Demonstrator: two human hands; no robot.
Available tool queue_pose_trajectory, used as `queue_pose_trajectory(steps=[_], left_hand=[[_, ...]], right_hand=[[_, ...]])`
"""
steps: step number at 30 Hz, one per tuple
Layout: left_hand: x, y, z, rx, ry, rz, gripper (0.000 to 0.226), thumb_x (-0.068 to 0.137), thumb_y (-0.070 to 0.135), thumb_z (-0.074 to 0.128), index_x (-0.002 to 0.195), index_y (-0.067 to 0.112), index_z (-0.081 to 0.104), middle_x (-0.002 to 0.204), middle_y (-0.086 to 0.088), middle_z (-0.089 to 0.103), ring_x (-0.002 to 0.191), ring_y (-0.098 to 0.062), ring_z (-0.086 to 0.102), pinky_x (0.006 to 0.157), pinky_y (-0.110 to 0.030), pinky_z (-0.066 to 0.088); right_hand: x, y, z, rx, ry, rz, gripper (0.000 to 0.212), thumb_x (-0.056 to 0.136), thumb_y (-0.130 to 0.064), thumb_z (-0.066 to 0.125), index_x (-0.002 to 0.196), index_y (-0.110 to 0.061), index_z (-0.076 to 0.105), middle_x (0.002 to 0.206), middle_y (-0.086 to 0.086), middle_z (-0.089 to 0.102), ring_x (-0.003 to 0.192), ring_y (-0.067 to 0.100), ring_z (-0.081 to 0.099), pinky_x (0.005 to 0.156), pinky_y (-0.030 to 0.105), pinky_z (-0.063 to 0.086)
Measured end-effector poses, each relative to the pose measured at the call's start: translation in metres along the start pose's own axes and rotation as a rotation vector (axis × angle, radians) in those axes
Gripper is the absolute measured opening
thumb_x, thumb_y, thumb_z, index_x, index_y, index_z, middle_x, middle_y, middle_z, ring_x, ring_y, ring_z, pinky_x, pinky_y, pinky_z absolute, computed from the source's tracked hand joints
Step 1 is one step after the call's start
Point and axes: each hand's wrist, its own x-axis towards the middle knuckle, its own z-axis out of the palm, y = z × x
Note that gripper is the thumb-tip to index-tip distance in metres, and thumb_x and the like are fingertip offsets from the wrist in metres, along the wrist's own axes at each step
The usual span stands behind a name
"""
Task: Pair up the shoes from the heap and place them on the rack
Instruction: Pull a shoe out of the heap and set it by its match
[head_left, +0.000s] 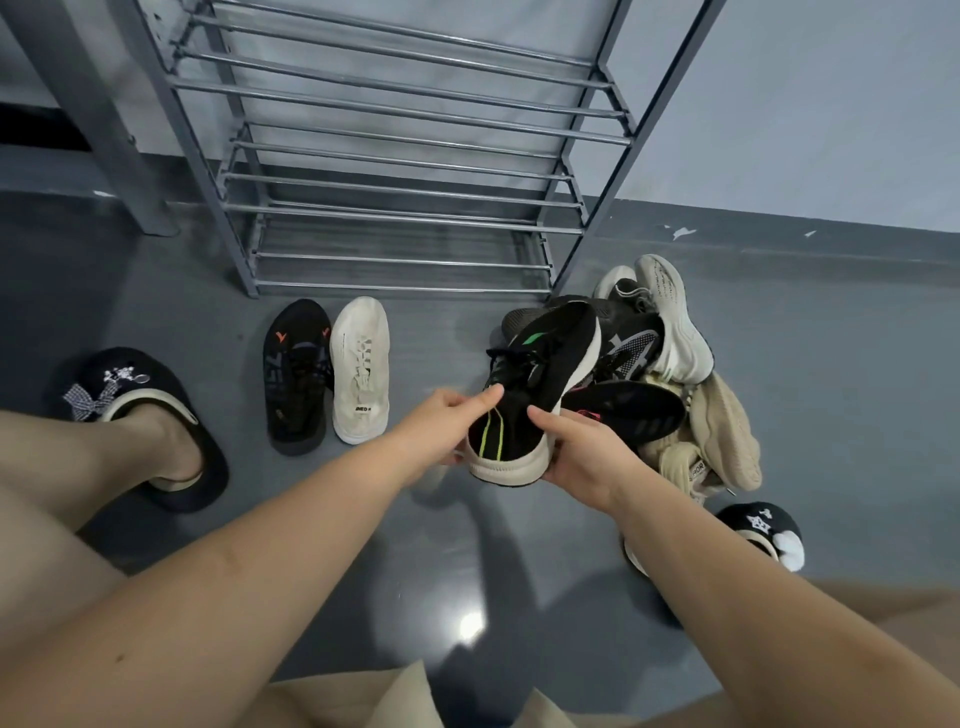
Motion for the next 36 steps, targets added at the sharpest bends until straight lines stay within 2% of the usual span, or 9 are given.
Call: queue_pose_trajectory(steps=[5,9,12,19,23,27,32,34,36], left_hand=[[0.002,-0.008,-0.016,-0.094,-0.138,-0.076,0.034,0.090,0.042,0.056,0.110,0.016,0.060,0.099,-0.002,0.067,0.086,-0.019,0.064,0.080,-0.033,0.054],[0.007,-0.017,-0.020,-0.205,-0.171,-0.091,0.016,0.091,0.030,0.058,0.098,0.016,0.061,0.092,-0.002,0.067,0.080,-0.018,0.065,0.073,-0.033,0.055],[0.010,-0.022,-0.020,-0.224,-0.171,-0.119,0.020,0.092,0.026,0.057,0.108,0.014,0.056,0.097,-0.002,0.065,0.081,-0.020,0.065,0.077,-0.037,0.056],[0.025,-0.033,-0.026,-0.224,-0.128,-0.192,0.024,0.094,0.022,0.054,0.117,0.015,0.051,0.099,-0.003,0.064,0.083,-0.022,0.064,0.069,-0.035,0.055],[0.040,-0.038,-0.035,-0.213,-0.101,-0.277,0.017,0.096,0.021,0.052,0.111,0.014,0.052,0.096,-0.004,0.064,0.080,-0.022,0.063,0.067,-0.035,0.054],[0.059,-0.044,-0.049,-0.229,-0.051,-0.342,0.024,0.096,0.019,0.051,0.119,0.011,0.050,0.101,-0.007,0.063,0.080,-0.023,0.064,0.069,-0.039,0.055],[0.094,-0.033,-0.071,-0.153,-0.009,-0.401,0.014,0.097,0.018,0.048,0.108,0.011,0.054,0.092,-0.004,0.057,0.089,-0.027,0.060,0.089,-0.045,0.051],[0.112,-0.029,-0.079,-0.119,-0.014,-0.423,0.028,0.097,0.019,0.049,0.122,0.008,0.051,0.109,-0.009,0.060,0.098,-0.030,0.059,0.089,-0.045,0.051],[0.130,-0.028,-0.084,-0.125,-0.012,-0.440,0.035,0.097,0.019,0.048,0.130,0.006,0.048,0.127,-0.014,0.055,0.106,-0.033,0.058,0.088,-0.046,0.051]], right_hand=[[-0.006,0.002,0.006,-0.060,-0.111,0.009,0.029,0.093,-0.011,0.053,0.121,-0.011,0.061,0.117,0.007,0.069,0.104,0.020,0.066,0.088,0.034,0.053],[-0.003,0.001,0.003,-0.178,-0.090,0.004,0.030,0.094,-0.015,0.054,0.123,-0.017,0.060,0.118,0.002,0.067,0.108,0.018,0.062,0.095,0.037,0.049],[0.002,0.004,-0.001,-0.297,-0.062,-0.011,0.031,0.094,-0.018,0.057,0.123,-0.024,0.061,0.117,-0.003,0.068,0.111,0.016,0.060,0.098,0.040,0.048],[0.031,0.010,0.001,-0.342,0.002,-0.016,0.039,0.093,-0.016,0.059,0.131,-0.025,0.057,0.125,0.006,0.064,0.114,0.021,0.061,0.078,0.031,0.054],[0.056,0.011,0.009,-0.413,0.011,0.041,0.042,0.093,-0.016,0.059,0.134,-0.023,0.054,0.116,0.005,0.067,0.098,0.016,0.065,0.068,0.025,0.053],[0.088,0.014,0.021,-0.488,0.001,0.089,0.044,0.092,-0.017,0.060,0.135,-0.022,0.053,0.106,0.000,0.067,0.085,0.009,0.064,0.061,0.019,0.051],[0.131,0.012,0.038,-0.493,0.030,0.111,0.038,0.095,-0.014,0.056,0.133,-0.015,0.053,0.093,-0.001,0.065,0.076,0.009,0.062,0.063,0.020,0.050],[0.148,0.008,0.041,-0.512,0.039,0.114,0.038,0.095,-0.014,0.056,0.133,-0.015,0.053,0.093,0.001,0.064,0.077,0.010,0.062,0.062,0.019,0.051],[0.163,0.004,0.044,-0.538,0.044,0.121,0.040,0.095,-0.014,0.056,0.134,-0.016,0.052,0.106,0.008,0.065,0.087,0.016,0.062,0.069,0.023,0.052]])
